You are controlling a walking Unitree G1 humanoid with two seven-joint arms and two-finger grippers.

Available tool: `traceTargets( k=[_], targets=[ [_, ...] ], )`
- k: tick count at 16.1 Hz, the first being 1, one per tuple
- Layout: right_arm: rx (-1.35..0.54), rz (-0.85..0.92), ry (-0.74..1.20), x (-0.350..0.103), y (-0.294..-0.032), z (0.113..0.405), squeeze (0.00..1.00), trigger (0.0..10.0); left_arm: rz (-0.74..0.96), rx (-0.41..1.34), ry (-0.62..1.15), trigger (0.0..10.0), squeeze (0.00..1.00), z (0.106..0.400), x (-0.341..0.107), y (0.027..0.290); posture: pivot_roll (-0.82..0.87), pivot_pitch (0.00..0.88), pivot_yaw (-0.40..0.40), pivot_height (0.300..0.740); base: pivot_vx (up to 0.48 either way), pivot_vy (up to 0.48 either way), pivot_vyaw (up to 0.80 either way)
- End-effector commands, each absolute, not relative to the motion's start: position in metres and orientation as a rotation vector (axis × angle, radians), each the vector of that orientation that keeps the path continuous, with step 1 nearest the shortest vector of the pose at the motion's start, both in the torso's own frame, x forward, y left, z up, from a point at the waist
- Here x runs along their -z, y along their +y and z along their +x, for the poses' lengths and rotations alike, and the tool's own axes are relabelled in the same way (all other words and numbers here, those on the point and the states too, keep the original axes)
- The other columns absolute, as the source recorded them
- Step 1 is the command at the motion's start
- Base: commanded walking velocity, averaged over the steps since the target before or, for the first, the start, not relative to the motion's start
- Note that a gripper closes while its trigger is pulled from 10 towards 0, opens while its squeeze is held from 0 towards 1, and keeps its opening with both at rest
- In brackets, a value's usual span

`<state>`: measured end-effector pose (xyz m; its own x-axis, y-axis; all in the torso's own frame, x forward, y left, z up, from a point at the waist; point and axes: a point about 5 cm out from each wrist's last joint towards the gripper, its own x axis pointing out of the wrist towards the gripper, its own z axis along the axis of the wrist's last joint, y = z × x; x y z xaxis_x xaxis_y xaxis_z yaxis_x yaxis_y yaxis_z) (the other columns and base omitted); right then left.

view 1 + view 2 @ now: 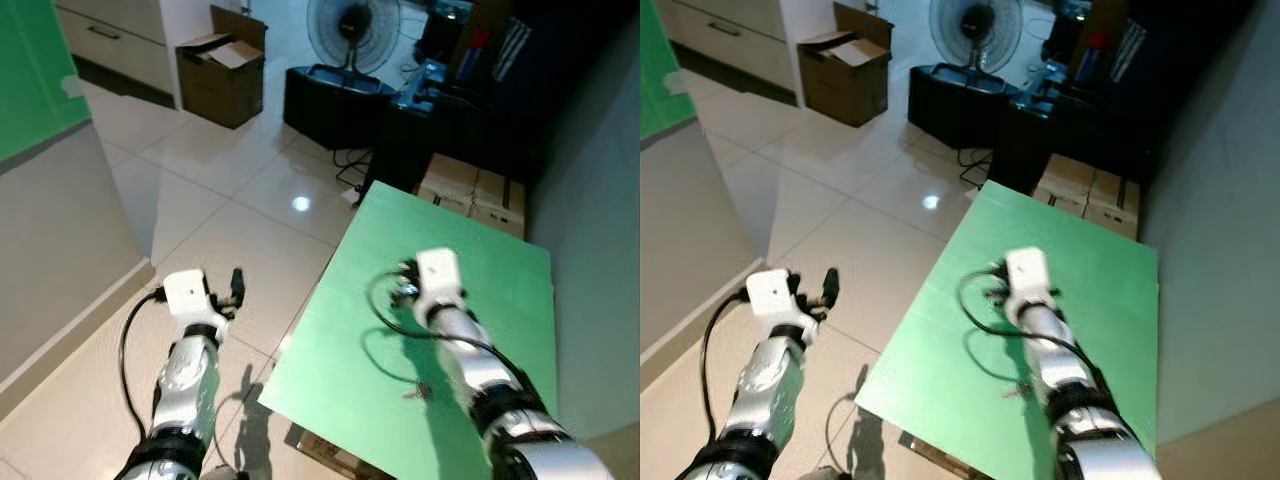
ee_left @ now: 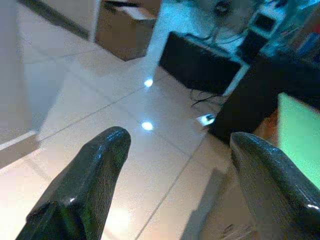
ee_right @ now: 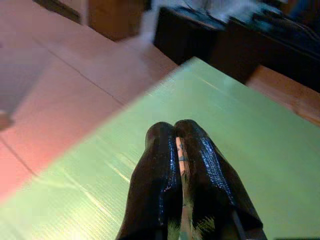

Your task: Hang keys on a hook

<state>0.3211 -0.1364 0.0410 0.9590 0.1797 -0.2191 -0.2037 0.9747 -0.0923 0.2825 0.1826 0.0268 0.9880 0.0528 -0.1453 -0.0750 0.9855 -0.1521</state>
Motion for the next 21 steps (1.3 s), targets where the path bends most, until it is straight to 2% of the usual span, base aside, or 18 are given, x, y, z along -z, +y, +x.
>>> traceTargets(
  k=[1,13,21],
  targets=[
    [-0.192,-0.115,0.210,-0.040,-0.139,0.321,0.00,0.0,-0.152,-0.042,0.134,10.0,0.00,0.284,-0.030,0.177,0.03,0.000,-0.100,0.740,0.000,0.000,0.00],
    [-0.166,-0.182,0.202,-0.039,-0.142,0.320,0.00,0.0,-0.140,-0.005,0.140,10.0,0.00,0.301,-0.042,0.168,-0.03,0.000,-0.040,0.740,0.000,0.000,0.00],
    [-0.170,-0.181,0.215,-0.035,-0.139,0.318,0.00,0.0,-0.134,0.010,0.148,10.0,0.00,0.303,-0.043,0.168,-0.03,0.000,-0.033,0.740,0.000,0.000,0.00]
  ],
)
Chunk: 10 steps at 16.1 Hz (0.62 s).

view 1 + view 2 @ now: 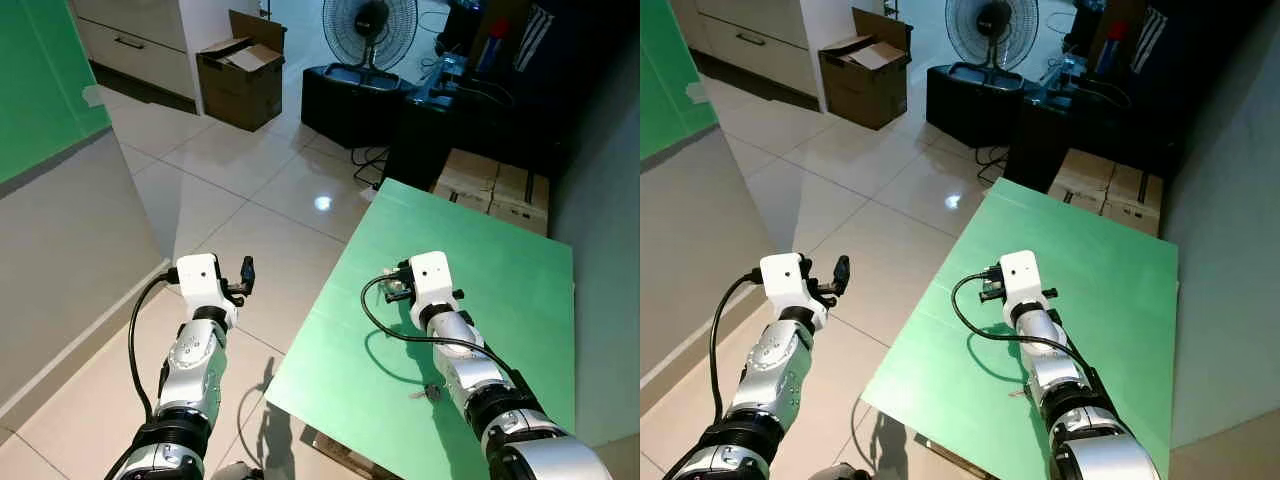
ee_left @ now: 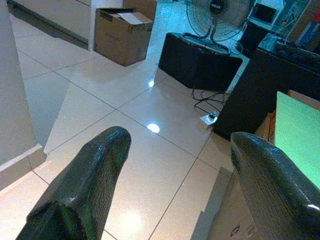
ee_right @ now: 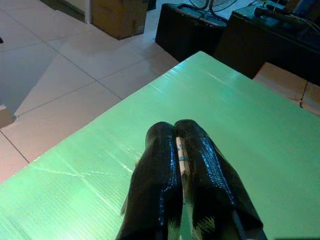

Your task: Hang keys on a hook

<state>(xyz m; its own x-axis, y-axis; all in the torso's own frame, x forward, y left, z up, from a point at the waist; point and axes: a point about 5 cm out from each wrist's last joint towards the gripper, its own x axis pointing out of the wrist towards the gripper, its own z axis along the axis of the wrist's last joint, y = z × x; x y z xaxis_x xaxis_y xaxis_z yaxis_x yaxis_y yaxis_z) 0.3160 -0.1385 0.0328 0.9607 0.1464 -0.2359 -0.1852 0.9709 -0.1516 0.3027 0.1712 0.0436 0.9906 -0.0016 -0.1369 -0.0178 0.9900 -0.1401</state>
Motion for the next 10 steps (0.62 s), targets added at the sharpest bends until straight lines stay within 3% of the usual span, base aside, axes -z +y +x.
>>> traceTargets(
  k=[1,5,10],
  targets=[
    [-0.177,-0.183,0.221,-0.0344,-0.1379,0.3177,0.00,0.0,-0.133,0.007,0.148,10.0,0.00,0.3025,-0.0423,0.1684,-0.02,0.000,-0.037,0.740,0.000,0.000,0.80],
    [-0.189,-0.178,0.228,-0.0328,-0.1343,0.3166,0.00,0.0,-0.127,-0.004,0.150,10.0,0.00,0.2981,-0.0401,0.1696,0.00,0.000,-0.045,0.740,0.000,0.000,0.75],
    [-0.208,-0.169,0.235,-0.0315,-0.1301,0.3157,0.00,0.0,-0.135,-0.004,0.146,10.0,0.00,0.2958,-0.0397,0.1695,0.00,0.000,-0.047,0.740,0.000,0.000,0.00]
  ],
)
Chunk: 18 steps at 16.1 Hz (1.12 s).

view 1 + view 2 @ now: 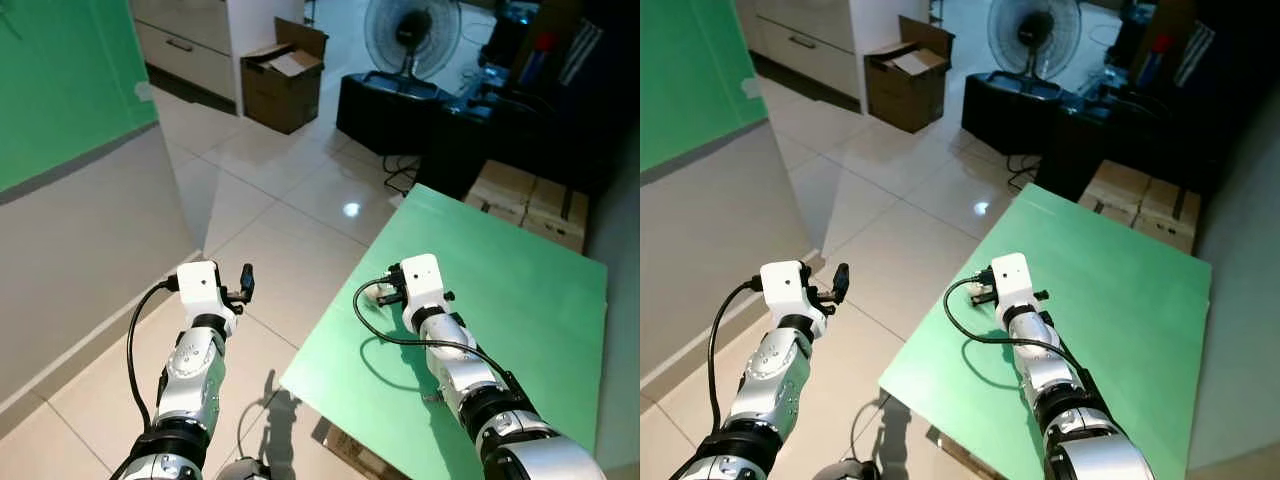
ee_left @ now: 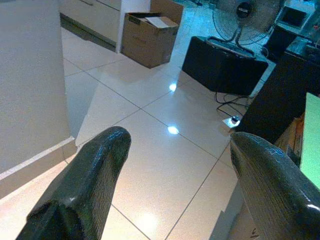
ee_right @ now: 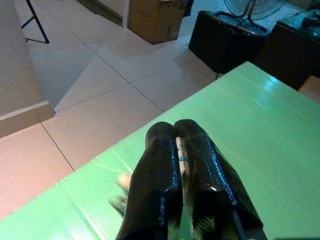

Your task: Hang keys on a hook

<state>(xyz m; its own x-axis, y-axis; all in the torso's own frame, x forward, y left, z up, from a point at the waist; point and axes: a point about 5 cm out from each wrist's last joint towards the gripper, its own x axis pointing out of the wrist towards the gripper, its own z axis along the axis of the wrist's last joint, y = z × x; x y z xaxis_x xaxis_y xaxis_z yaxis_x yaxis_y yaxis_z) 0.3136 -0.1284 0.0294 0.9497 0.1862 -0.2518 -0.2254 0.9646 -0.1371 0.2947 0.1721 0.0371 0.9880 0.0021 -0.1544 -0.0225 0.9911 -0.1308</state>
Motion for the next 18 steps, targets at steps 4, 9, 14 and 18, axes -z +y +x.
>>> traceTargets(
  k=[4,9,14,18],
  targets=[
    [-0.209,-0.163,0.246,-0.0296,-0.1307,0.3144,0.00,0.0,-0.138,0.006,0.156,10.0,0.00,0.2952,-0.0389,0.1669,0.00,0.000,-0.041,0.740,-0.175,0.386,0.00],
    [-0.218,-0.138,0.273,-0.0269,-0.1298,0.3135,0.00,10.0,-0.114,0.004,0.148,10.0,0.00,0.2959,-0.0408,0.1659,-0.01,0.000,-0.031,0.740,-0.070,0.066,0.00],
    [-0.218,-0.138,0.272,-0.0262,-0.1288,0.3125,0.00,10.0,-0.107,0.015,0.147,10.0,0.00,0.2969,-0.0424,0.1643,-0.02,0.000,-0.024,0.740,0.000,0.000,0.00],
    [-0.256,-0.128,0.276,-0.0259,-0.1239,0.3118,0.00,10.0,-0.105,0.019,0.146,10.0,0.00,0.2977,-0.0434,0.1642,-0.01,0.000,-0.023,0.740,0.000,0.000,0.53]
  ],
)
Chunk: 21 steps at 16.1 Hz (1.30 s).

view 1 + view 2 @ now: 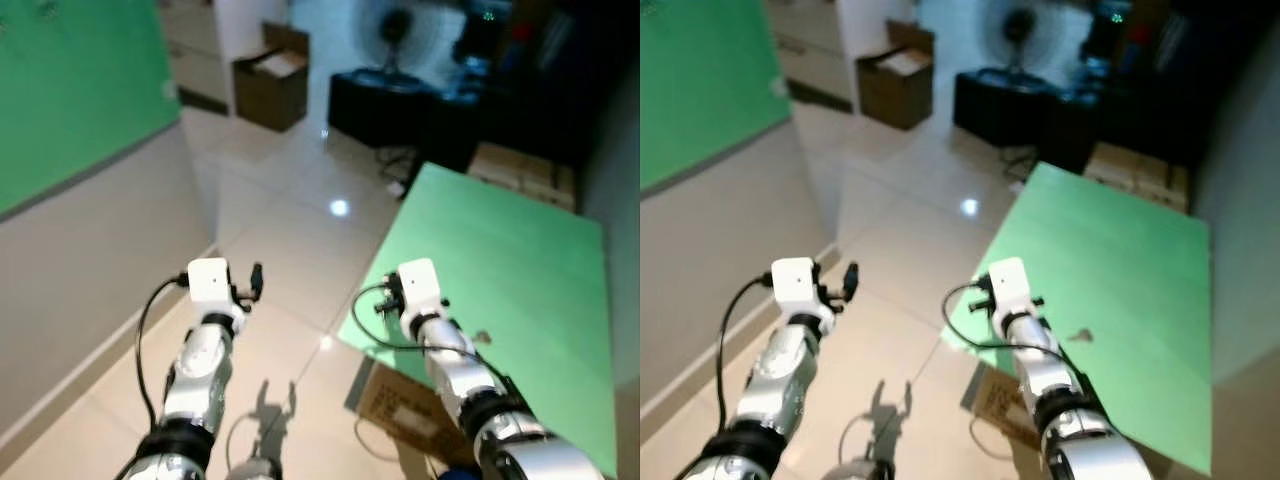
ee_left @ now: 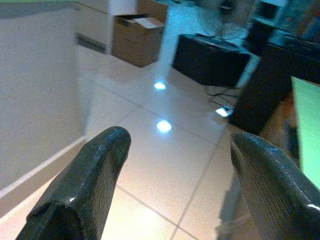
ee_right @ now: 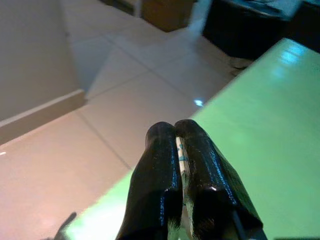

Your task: Hang keys on a hook

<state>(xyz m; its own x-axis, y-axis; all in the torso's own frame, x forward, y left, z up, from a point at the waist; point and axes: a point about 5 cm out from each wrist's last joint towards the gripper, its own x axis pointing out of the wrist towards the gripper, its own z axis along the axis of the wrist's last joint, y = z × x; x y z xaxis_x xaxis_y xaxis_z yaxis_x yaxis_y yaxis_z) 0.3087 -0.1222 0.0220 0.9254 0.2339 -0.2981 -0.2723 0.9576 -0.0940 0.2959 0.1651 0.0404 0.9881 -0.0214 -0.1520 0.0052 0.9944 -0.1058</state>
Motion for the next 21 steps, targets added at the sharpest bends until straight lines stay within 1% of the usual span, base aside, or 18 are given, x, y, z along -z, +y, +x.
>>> traceTargets(
  k=[1,4,6,7,8,9,10,11,12,13,14,16,18,19,20,21],
  targets=[
    [-0.258,-0.129,0.278,-0.026,-0.124,0.312,0.00,10.0,-0.107,0.020,0.146,10.0,0.00,0.298,-0.043,0.164,-0.01,0.000,-0.024,0.740,0.000,0.000,0.69],
    [-0.254,-0.123,0.285,-0.025,-0.125,0.312,0.00,10.0,-0.118,0.007,0.148,10.0,0.00,0.297,-0.043,0.165,-0.01,0.000,-0.026,0.740,0.000,0.000,0.68],
    [-0.223,-0.102,0.270,-0.026,-0.131,0.312,0.00,10.0,-0.135,-0.014,0.139,10.0,0.00,0.295,-0.042,0.170,-0.01,0.000,-0.028,0.740,0.000,0.000,0.68],
    [-0.196,-0.093,0.237,-0.029,-0.135,0.312,0.00,10.0,-0.151,-0.034,0.117,10.0,0.00,0.292,-0.044,0.176,-0.02,0.000,-0.026,0.740,0.000,0.000,0.68],
    [-0.150,-0.097,0.167,-0.036,-0.143,0.312,0.00,10.0,-0.156,-0.074,0.089,10.0,0.00,0.286,-0.045,0.188,-0.02,0.000,-0.030,0.740,0.000,0.000,0.68],
    [-0.116,-0.086,0.112,-0.041,-0.153,0.310,0.00,10.0,-0.148,-0.102,0.089,10.0,0.00,0.275,-0.040,0.201,-0.03,0.000,-0.027,0.740,0.000,0.000,0.68],
    [-0.112,-0.090,0.091,-0.042,-0.157,0.308,0.00,10.0,-0.145,-0.111,0.091,10.0,0.00,0.269,-0.038,0.206,-0.03,0.000,-0.027,0.740,0.000,0.000,0.68],
    [-0.086,-0.104,0.046,-0.045,-0.168,0.302,0.00,10.0,-0.154,-0.141,0.084,10.0,0.00,0.258,-0.036,0.218,-0.04,0.000,-0.028,0.740,0.000,0.000,0.67],
    [-0.070,-0.111,0.031,-0.045,-0.173,0.298,0.00,10.0,-0.169,-0.158,0.077,10.0,0.00,0.252,-0.037,0.223,-0.04,0.000,-0.028,0.740,0.000,0.000,0.67],
    [-0.056,-0.106,0.023,-0.043,-0.175,0.292,0.00,10.0,-0.215,-0.171,0.068,10.0,0.00,0.245,-0.035,0.224,-0.05,0.000,-0.023,0.740,0.000,0.000,0.68],
    [-0.025,-0.081,0.031,-0.039,-0.177,0.288,0.00,10.0,-0.206,-0.185,0.082,10.0,0.00,0.235,-0.029,0.222,-0.05,0.000,-0.016,0.740,0.000,0.000,0.67],
    [-0.037,-0.075,0.039,-0.036,-0.172,0.285,0.00,10.0,-0.227,-0.167,0.119,10.0,0.00,0.223,-0.018,0.205,-0.05,0.000,-0.012,0.740,0.000,0.000,0.68],
    [-0.066,-0.085,0.038,-0.036,-0.168,0.284,0.00,10.0,-0.241,-0.136,0.099,10.0,0.00,0.230,-0.024,0.197,-0.05,0.000,-0.014,0.740,0.000,0.000,0.68],
    [-0.070,-0.088,0.041,-0.036,-0.167,0.284,0.00,10.0,-0.239,-0.134,0.098,10.0,0.00,0.231,-0.026,0.197,-0.05,0.000,-0.013,0.740,0.000,0.000,0.68],
    [-0.111,-0.097,0.071,-0.033,-0.159,0.286,0.00,10.0,-0.226,-0.130,0.095,10.0,0.00,0.237,-0.030,0.196,-0.04,0.000,-0.011,0.740,0.000,0.000,0.68],
    [-0.112,-0.108,0.073,-0.033,-0.157,0.286,0.00,10.0,-0.220,-0.129,0.097,10.0,0.00,0.241,-0.031,0.196,-0.04,0.000,-0.009,0.740,0.000,0.000,0.67]
  ],
)
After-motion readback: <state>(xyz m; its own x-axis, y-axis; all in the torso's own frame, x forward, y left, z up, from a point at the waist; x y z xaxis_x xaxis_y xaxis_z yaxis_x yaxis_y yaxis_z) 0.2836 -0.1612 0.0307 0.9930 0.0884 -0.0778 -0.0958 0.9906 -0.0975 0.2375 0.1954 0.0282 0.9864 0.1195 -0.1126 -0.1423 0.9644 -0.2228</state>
